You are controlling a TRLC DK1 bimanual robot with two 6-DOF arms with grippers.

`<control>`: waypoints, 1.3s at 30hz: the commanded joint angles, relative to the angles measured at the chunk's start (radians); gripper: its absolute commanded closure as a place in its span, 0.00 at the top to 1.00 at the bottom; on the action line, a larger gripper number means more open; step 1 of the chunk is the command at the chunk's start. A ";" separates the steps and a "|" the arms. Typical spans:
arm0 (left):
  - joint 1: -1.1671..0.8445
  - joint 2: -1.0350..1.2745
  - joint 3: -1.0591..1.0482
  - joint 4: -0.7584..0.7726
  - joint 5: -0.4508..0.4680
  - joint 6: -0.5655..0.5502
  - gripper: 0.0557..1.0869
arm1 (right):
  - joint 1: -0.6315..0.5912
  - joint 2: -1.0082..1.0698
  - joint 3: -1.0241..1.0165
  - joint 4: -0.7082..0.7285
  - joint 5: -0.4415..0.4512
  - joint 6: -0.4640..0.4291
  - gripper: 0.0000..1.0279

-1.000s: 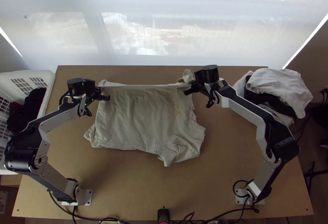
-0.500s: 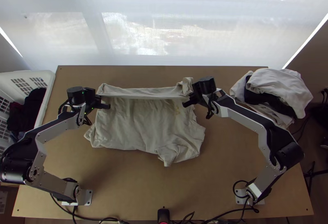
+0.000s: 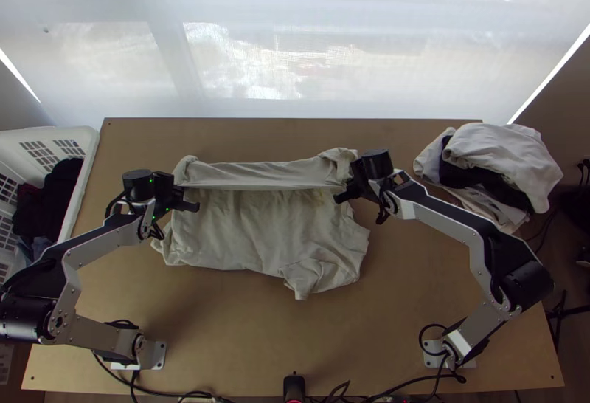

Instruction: Fold the t-shirt

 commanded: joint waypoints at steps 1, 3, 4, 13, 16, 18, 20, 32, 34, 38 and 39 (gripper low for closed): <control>-0.001 0.007 -0.016 0.006 -0.001 0.012 0.03 | 0.005 -0.001 -0.021 0.009 0.000 -0.001 0.03; 0.000 0.013 -0.011 0.009 -0.001 0.015 0.03 | 0.008 0.002 -0.020 0.017 0.000 -0.001 0.03; 0.002 0.016 -0.009 0.009 -0.001 0.015 0.03 | 0.012 0.005 -0.018 0.017 0.000 -0.001 0.03; 0.011 0.038 -0.029 0.009 -0.001 0.033 0.03 | 0.021 0.016 -0.021 0.017 0.000 -0.009 0.06; 0.005 0.031 -0.028 0.003 -0.001 0.033 0.09 | 0.024 0.015 -0.017 0.017 -0.001 -0.010 0.37; 0.000 0.025 -0.026 -0.022 0.001 0.033 0.18 | 0.025 0.008 -0.010 0.015 -0.001 -0.010 0.63; -0.001 0.015 -0.028 -0.049 0.002 0.033 0.32 | 0.028 -0.004 -0.001 0.010 -0.001 -0.009 0.84; 0.028 -0.226 0.023 -0.413 0.140 0.008 0.93 | 0.024 -0.185 0.048 -0.174 -0.001 -0.020 0.95; 0.049 -0.295 0.018 -0.492 0.146 0.012 0.93 | 0.013 -0.222 0.062 -0.215 -0.001 -0.030 0.95; 0.114 -0.423 -0.031 -0.591 0.149 0.061 0.93 | -0.019 -0.283 0.075 -0.260 -0.001 -0.052 0.95; 0.137 -0.446 -0.045 -0.604 0.149 0.076 0.93 | -0.024 -0.294 0.077 -0.263 -0.003 -0.059 0.95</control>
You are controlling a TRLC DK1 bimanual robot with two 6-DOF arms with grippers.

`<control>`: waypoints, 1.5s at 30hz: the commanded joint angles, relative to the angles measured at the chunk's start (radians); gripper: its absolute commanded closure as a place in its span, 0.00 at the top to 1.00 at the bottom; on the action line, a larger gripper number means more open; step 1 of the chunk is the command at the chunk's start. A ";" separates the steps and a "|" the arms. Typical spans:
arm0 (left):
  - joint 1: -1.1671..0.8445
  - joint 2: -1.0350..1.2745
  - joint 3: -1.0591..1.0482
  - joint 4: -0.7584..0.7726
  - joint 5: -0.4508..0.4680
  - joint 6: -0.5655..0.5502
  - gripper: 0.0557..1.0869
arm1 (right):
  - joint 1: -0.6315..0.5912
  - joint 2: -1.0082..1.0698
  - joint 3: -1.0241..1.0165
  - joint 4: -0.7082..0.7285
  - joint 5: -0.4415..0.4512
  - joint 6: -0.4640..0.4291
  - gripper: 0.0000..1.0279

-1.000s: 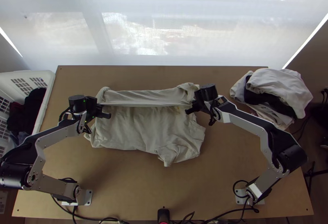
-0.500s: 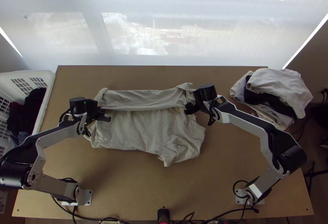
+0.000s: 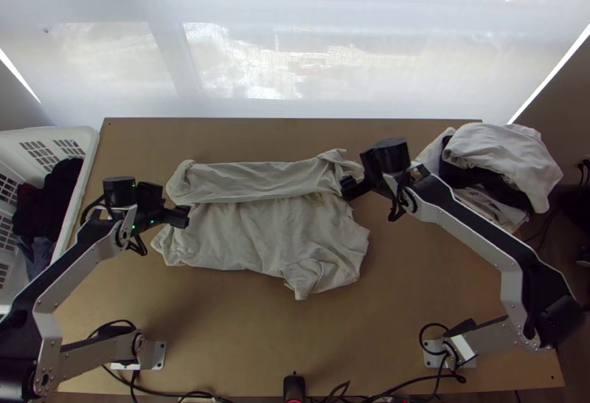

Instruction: Fold the t-shirt

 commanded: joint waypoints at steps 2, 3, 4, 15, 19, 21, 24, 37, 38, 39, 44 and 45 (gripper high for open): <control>0.131 -0.214 -0.069 -0.183 0.025 0.088 0.93 | -0.035 -0.117 0.032 -0.081 -0.002 -0.039 0.95; 0.152 -0.223 -0.080 -0.193 0.025 0.101 0.93 | -0.035 -0.125 0.035 -0.087 -0.002 -0.041 0.95; 0.167 -0.226 -0.088 -0.199 0.025 0.112 0.93 | -0.034 -0.132 0.041 -0.098 -0.002 -0.041 0.95; 0.258 -0.206 -0.106 -0.254 0.024 0.112 0.80 | 0.012 -0.198 0.004 -0.154 -0.014 -0.030 0.95; 0.240 -0.179 -0.103 -0.277 0.025 0.091 0.72 | 0.012 -0.220 -0.016 -0.156 -0.017 -0.029 0.95; 0.226 -0.157 -0.100 -0.288 0.025 0.072 0.72 | 0.012 -0.226 -0.020 -0.156 -0.020 -0.025 0.95; 0.206 -0.146 -0.092 -0.308 0.024 0.055 0.70 | 0.012 -0.229 -0.025 -0.156 -0.022 -0.024 0.95; 0.181 -0.114 -0.089 -0.298 0.007 0.055 0.68 | 0.012 -0.247 -0.055 -0.156 -0.031 -0.022 0.95; 0.178 -0.108 -0.088 -0.295 0.007 0.054 0.68 | 0.012 -0.247 -0.055 -0.156 -0.031 -0.022 0.95; 0.175 -0.102 -0.088 -0.291 0.005 0.052 0.68 | 0.012 -0.249 -0.055 -0.156 -0.031 -0.022 0.95; 0.160 -0.060 -0.088 -0.279 -0.004 0.054 0.62 | 0.012 -0.261 -0.059 -0.164 -0.033 -0.024 0.95; 0.160 -0.053 -0.088 -0.279 -0.004 0.055 0.61 | 0.012 -0.264 -0.060 -0.165 -0.033 -0.024 0.95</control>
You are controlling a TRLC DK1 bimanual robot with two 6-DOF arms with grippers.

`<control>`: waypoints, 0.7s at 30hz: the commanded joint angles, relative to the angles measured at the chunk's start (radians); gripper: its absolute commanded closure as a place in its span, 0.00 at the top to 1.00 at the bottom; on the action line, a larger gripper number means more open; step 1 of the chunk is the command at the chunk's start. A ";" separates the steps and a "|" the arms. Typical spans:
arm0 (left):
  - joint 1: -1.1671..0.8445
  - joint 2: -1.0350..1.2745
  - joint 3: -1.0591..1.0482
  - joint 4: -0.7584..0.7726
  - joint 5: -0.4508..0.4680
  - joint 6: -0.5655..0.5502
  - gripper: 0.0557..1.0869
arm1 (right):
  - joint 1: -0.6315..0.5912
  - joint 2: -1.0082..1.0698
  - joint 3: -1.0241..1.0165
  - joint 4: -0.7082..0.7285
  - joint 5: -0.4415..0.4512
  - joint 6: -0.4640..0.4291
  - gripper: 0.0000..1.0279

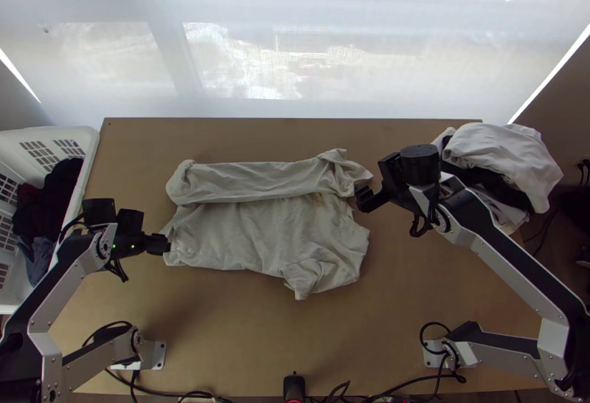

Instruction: Fold the t-shirt

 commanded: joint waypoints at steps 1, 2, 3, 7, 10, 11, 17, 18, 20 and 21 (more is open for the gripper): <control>-0.014 0.051 -0.001 0.014 -0.010 -0.001 0.61 | 0.000 -0.017 -0.010 -0.008 0.001 -0.004 0.95; -0.014 0.057 -0.002 0.018 -0.010 -0.001 0.61 | 0.000 -0.020 -0.013 -0.009 -0.001 -0.006 0.95; -0.014 0.060 -0.005 0.021 -0.010 -0.001 0.59 | 0.000 -0.022 -0.016 -0.011 -0.001 -0.006 0.95; -0.012 0.075 -0.008 0.024 -0.010 0.002 0.47 | 0.000 -0.025 -0.017 -0.014 -0.005 -0.006 0.95; -0.014 0.077 -0.007 0.026 -0.010 0.004 0.34 | 0.000 -0.025 -0.014 -0.014 -0.007 -0.007 0.95; -0.014 0.075 -0.005 0.026 -0.010 0.004 0.31 | 0.000 -0.025 -0.014 -0.014 -0.007 -0.007 0.95; -0.012 0.066 -0.001 0.024 -0.010 0.004 0.12 | 0.004 -0.023 -0.011 -0.014 -0.009 -0.012 0.95; -0.014 0.058 -0.001 0.024 -0.010 0.002 0.09 | 0.004 -0.023 -0.011 -0.014 -0.009 -0.013 0.95; -0.014 0.040 0.001 0.023 -0.008 -0.002 0.04 | 0.007 -0.023 -0.011 -0.014 -0.009 -0.013 0.95; -0.015 0.025 0.002 0.023 -0.010 -0.005 0.03 | 0.010 -0.023 -0.011 -0.014 -0.009 -0.013 0.95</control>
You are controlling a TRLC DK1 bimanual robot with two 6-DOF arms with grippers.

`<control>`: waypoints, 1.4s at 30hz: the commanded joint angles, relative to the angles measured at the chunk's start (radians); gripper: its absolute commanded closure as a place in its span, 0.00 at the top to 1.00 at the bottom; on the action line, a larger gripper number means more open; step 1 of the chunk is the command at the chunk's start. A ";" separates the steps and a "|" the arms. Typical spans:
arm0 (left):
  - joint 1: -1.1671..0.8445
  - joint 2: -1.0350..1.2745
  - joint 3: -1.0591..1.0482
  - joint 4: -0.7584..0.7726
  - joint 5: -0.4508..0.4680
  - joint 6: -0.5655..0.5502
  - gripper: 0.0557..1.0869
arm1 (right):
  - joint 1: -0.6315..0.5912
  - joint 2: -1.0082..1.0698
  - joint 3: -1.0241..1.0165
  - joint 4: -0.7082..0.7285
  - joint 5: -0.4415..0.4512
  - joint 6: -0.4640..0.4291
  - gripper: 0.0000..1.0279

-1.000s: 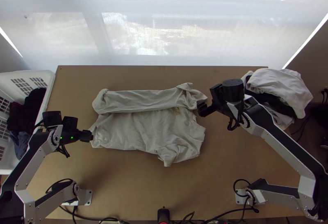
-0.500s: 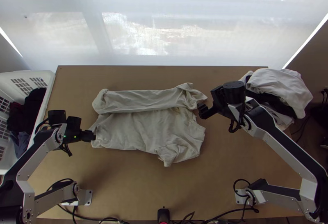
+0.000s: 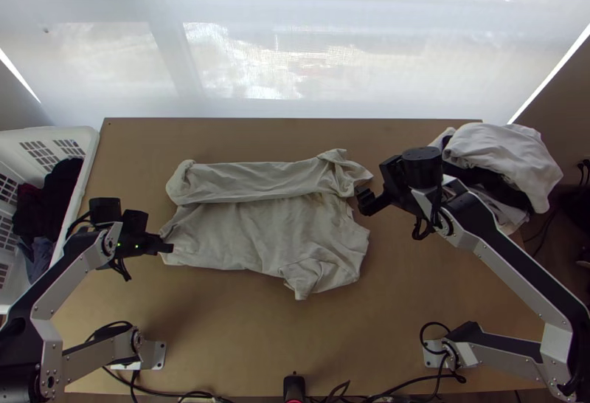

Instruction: Fold the t-shirt

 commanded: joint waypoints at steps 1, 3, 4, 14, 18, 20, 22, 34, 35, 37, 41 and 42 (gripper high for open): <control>-0.007 -0.053 0.003 -0.003 0.000 -0.010 0.03 | 0.011 -0.002 -0.001 -0.002 -0.001 -0.001 0.95; -0.012 -0.081 0.005 -0.009 0.000 -0.013 0.03 | 0.020 -0.008 -0.009 -0.008 -0.001 -0.001 0.95; -0.012 -0.091 0.003 -0.015 0.000 -0.013 0.03 | 0.031 -0.013 -0.016 -0.017 -0.001 -0.001 0.95; 0.017 -0.145 -0.006 -0.032 -0.001 -0.019 0.03 | 0.280 -0.194 -0.177 -0.186 -0.006 -0.043 0.95; 0.014 -0.153 -0.010 -0.033 -0.009 -0.039 0.03 | 0.415 -0.244 -0.233 -0.258 -0.007 -0.043 0.95; 0.014 -0.156 -0.007 -0.032 -0.014 -0.051 0.03 | 0.470 -0.249 -0.256 -0.275 -0.010 -0.041 0.95; 0.014 -0.162 0.005 -0.033 -0.015 -0.064 0.03 | 0.516 -0.249 -0.276 -0.280 -0.013 -0.041 0.95; 0.014 -0.185 0.163 -0.049 -0.015 -0.157 0.03 | 0.665 -0.076 -0.266 -0.166 -0.067 -0.011 0.95; 0.014 -0.185 0.166 -0.049 -0.017 -0.166 0.03 | 0.671 -0.050 -0.256 -0.157 -0.071 0.000 0.93; 0.017 -0.186 0.169 -0.049 -0.015 -0.174 0.03 | 0.682 -0.005 -0.245 -0.134 -0.082 0.015 0.93; 0.019 -0.191 0.168 -0.049 -0.015 -0.183 0.03 | 0.694 0.076 -0.246 -0.083 -0.087 0.025 0.93; 0.019 -0.193 0.168 -0.049 -0.015 -0.183 0.03 | 0.691 0.091 -0.249 -0.069 -0.087 0.025 0.93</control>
